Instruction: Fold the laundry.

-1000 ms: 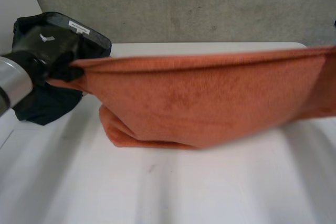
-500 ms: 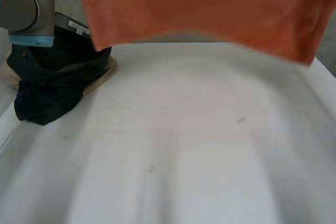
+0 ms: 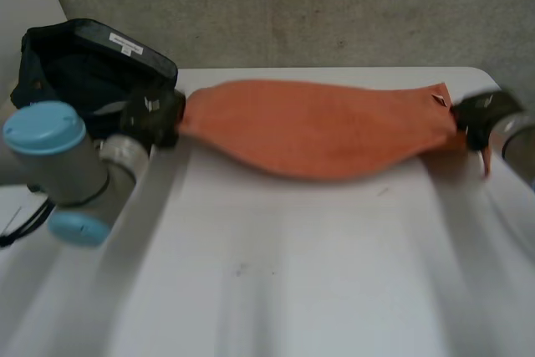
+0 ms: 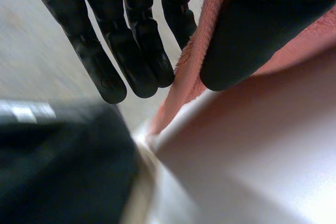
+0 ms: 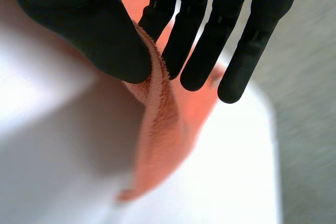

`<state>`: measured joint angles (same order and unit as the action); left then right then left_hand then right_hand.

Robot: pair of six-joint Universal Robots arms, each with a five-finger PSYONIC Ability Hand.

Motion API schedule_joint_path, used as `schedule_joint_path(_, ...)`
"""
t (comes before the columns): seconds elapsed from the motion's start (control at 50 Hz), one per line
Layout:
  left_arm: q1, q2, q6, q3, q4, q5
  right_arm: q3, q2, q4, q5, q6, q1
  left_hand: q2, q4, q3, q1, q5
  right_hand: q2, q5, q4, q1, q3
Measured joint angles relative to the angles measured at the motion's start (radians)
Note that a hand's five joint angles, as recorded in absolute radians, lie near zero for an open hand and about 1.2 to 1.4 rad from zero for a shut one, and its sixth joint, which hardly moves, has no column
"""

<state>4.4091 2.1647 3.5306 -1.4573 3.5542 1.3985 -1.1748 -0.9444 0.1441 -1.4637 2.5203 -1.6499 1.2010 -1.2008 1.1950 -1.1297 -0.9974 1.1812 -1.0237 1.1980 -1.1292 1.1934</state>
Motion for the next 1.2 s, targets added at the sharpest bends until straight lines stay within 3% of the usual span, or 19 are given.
schedule_joint_path(0.08, 0.01, -0.147, 0.148, -0.225, -0.205, 0.013, -0.177, -0.07, 0.087, -0.002, -0.111, 0.016, 0.0, 0.0, 0.0, 0.0, 0.0, 0.0, 0.0, 0.0, 0.0, 0.0)
schedule_joint_path(0.16, 0.03, -0.353, 0.289, -0.451, -0.438, 0.031, -0.416, -0.252, 0.201, -0.01, -0.354, 0.092, 0.0, 0.0, 0.0, 0.0, 0.0, 0.0, 0.0, 0.0, 0.0, 0.0)
schedule_joint_path(0.28, 0.057, -0.522, 0.378, -0.557, -0.597, 0.029, -0.585, -0.412, 0.265, -0.007, -0.583, 0.18, 0.0, 0.0, 0.0, 0.0, 0.0, 0.0, 0.0, 0.0, 0.0, 0.0)
schedule_joint_path(0.42, 0.048, -0.442, 0.367, -0.432, -0.496, 0.031, -0.541, -0.393, 0.13, 0.0, -0.526, 0.168, 0.0, 0.0, 0.0, 0.0, 0.0, 0.0, 0.0, 0.0, -0.016, 0.0)
schedule_joint_path(0.56, 0.014, -0.236, 0.29, -0.246, -0.335, 0.098, -0.381, -0.213, -0.17, -0.002, -0.419, 0.044, 0.0, 0.0, 0.0, 0.0, -0.008, 0.0, -0.004, 0.0, -0.016, 0.0)
schedule_joint_path(0.68, -0.002, -0.137, 0.254, -0.145, -0.306, 0.168, -0.27, -0.077, -0.359, 0.003, -0.415, 0.005, 0.0, 0.0, 0.0, 0.0, -0.008, 0.0, -0.004, 0.0, -0.016, 0.0)
schedule_joint_path(0.88, -0.044, -0.02, 0.212, 0.011, -0.308, 0.197, -0.01, 0.17, -0.406, -0.003, -0.426, -0.018, 0.0, 0.0, 0.0, 0.0, -0.008, -0.009, 0.01, -0.014, -0.014, -0.012)
schedule_joint_path(0.9, -0.048, -0.005, 0.206, 0.031, -0.309, 0.198, 0.017, 0.194, -0.402, -0.004, -0.426, -0.02, 0.0, 0.0, 0.0, 0.0, -0.008, -0.157, 0.162, -0.165, 0.122, -0.161)
schedule_joint_path(0.94, -0.052, 0.015, 0.199, 0.06, -0.308, 0.199, 0.047, 0.218, -0.398, -0.005, -0.424, -0.021, -0.112, 0.093, -0.11, 0.076, 0.076, -0.428, 0.427, -0.425, 0.39, -0.422)
schedule_joint_path(0.96, -0.054, 0.025, 0.196, 0.075, -0.309, 0.2, 0.059, 0.227, -0.398, -0.005, -0.422, -0.021, -0.294, 0.274, -0.288, 0.261, 0.248, -0.55, 0.531, -0.525, 0.512, -0.541)
schedule_joint_path(0.98, -0.056, 0.04, 0.192, 0.097, -0.309, 0.203, 0.077, 0.238, -0.4, -0.004, -0.419, -0.022, -0.526, 0.508, -0.516, 0.52, 0.478, -0.8, 0.806, -0.791, 0.773, -0.786)
schedule_joint_path(1.0, -0.057, 0.043, 0.191, 0.103, -0.309, 0.204, 0.079, 0.24, -0.401, -0.004, -0.418, -0.023, -0.526, 0.508, -0.516, 0.52, 0.478, -0.828, 0.821, -0.807, 0.786, -0.817)
schedule_joint_path(1.02, -0.06, 0.055, 0.188, 0.125, -0.309, 0.209, 0.092, 0.244, -0.409, -0.004, -0.413, -0.024, -0.735, 0.732, -0.717, 0.721, 0.702, -0.918, 0.924, -0.92, 0.877, -0.914)
schedule_joint_path(1.12, -0.073, 0.072, 0.172, 0.175, -0.308, 0.23, 0.105, 0.226, -0.448, -0.007, -0.378, -0.026, -0.967, 0.973, -0.961, 0.908, 0.943, -0.969, 0.977, -0.986, 0.905, -0.983)
schedule_joint_path(1.2, -0.087, 0.051, 0.136, 0.186, -0.307, 0.237, 0.084, 0.163, -0.464, -0.011, -0.287, -0.023, -0.989, 0.995, -0.98, 0.924, 0.948, -0.969, 0.977, -0.986, 0.905, -0.983)
